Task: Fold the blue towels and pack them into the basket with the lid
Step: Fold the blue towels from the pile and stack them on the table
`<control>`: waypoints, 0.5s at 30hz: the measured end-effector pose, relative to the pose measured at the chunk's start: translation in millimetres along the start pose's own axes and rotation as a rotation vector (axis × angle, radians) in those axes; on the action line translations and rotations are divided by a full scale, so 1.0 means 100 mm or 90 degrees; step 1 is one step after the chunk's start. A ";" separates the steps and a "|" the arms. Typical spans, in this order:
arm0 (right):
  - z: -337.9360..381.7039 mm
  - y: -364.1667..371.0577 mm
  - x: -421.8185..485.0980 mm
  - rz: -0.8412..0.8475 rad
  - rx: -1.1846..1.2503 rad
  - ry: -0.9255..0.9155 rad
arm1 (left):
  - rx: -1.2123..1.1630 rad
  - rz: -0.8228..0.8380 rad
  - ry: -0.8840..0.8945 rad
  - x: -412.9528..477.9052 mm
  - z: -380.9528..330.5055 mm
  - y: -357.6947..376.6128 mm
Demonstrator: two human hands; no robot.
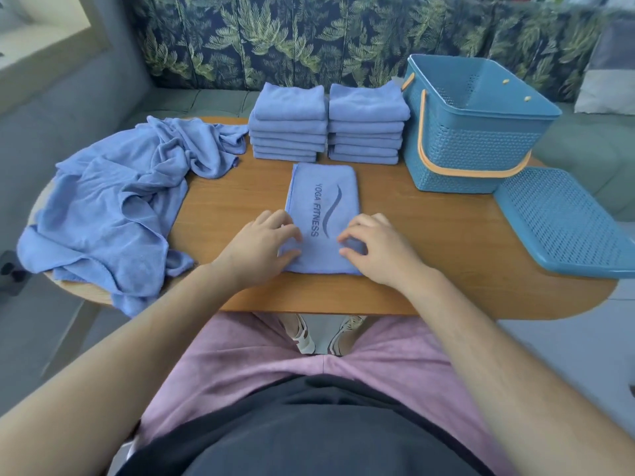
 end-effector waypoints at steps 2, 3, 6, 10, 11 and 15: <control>-0.03 0.00 -0.16 -0.009 0.053 -0.038 | -0.050 -0.010 0.028 -0.08 -0.01 -0.01; -0.05 -0.02 -0.23 -0.024 0.085 -0.048 | -0.073 -0.006 0.030 -0.13 0.00 0.00; -0.11 -0.06 -0.43 -0.035 0.143 -0.045 | -0.142 0.005 0.042 -0.27 0.07 -0.01; -0.12 -0.01 -0.57 -0.005 0.167 -0.065 | -0.193 0.034 0.045 -0.39 0.13 -0.02; -0.12 0.00 -0.57 -0.009 0.161 -0.067 | -0.190 0.033 0.040 -0.39 0.14 -0.01; -0.11 0.03 -0.53 -0.043 0.094 -0.080 | -0.134 0.011 0.023 -0.35 0.11 -0.03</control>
Point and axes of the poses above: each hand's wrist, its own x-axis towards the middle knuckle, its own y-axis out of the palm, z = x × y, the point moved 5 cm from there along x, towards the middle knuckle, and after that the axes turned 6 degrees about z, right-handed, at the moved point
